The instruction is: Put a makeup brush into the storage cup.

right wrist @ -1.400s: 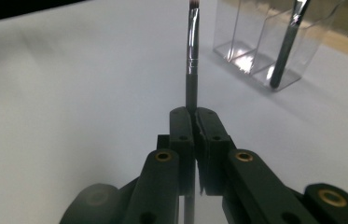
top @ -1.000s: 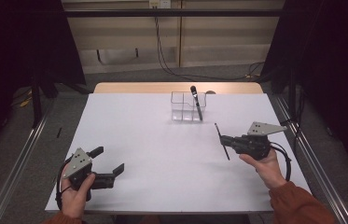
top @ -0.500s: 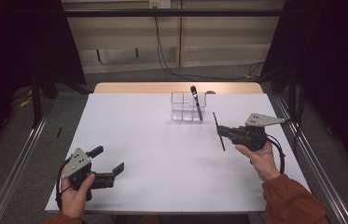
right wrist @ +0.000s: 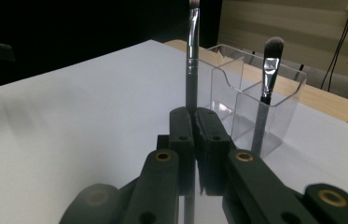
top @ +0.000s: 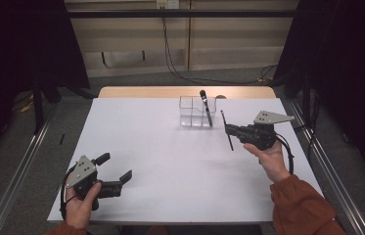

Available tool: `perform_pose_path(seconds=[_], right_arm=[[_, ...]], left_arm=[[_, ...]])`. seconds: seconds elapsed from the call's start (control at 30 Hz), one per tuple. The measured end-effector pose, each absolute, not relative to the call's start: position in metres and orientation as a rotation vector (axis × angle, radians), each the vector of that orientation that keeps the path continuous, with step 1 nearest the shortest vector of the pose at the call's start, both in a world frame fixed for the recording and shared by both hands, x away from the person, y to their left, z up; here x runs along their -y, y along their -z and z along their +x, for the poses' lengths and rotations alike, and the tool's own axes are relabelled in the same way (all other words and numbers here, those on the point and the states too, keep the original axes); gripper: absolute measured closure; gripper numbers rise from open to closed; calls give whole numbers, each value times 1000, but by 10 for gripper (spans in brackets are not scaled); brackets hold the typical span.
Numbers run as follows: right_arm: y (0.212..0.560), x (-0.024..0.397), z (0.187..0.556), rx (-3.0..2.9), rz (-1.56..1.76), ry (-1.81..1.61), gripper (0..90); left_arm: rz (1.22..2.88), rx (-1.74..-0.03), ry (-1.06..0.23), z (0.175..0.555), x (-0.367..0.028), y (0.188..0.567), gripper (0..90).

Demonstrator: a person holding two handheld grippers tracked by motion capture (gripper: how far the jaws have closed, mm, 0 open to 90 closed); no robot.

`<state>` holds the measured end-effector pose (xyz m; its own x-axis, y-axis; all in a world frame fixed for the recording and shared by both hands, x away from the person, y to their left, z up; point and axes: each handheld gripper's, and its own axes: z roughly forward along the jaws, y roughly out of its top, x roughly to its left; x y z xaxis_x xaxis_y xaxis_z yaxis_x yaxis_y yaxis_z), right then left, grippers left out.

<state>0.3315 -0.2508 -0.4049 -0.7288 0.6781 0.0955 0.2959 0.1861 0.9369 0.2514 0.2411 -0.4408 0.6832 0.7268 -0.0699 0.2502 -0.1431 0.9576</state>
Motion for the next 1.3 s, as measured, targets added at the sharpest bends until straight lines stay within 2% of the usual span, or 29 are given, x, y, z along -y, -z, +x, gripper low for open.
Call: perform_pose_path(seconds=[1.3], right_arm=[[375, 229, 409, -1986, 947, -1564, 860]], left_arm=[[1728, -791, -497, 252, -243, 441, 17]])
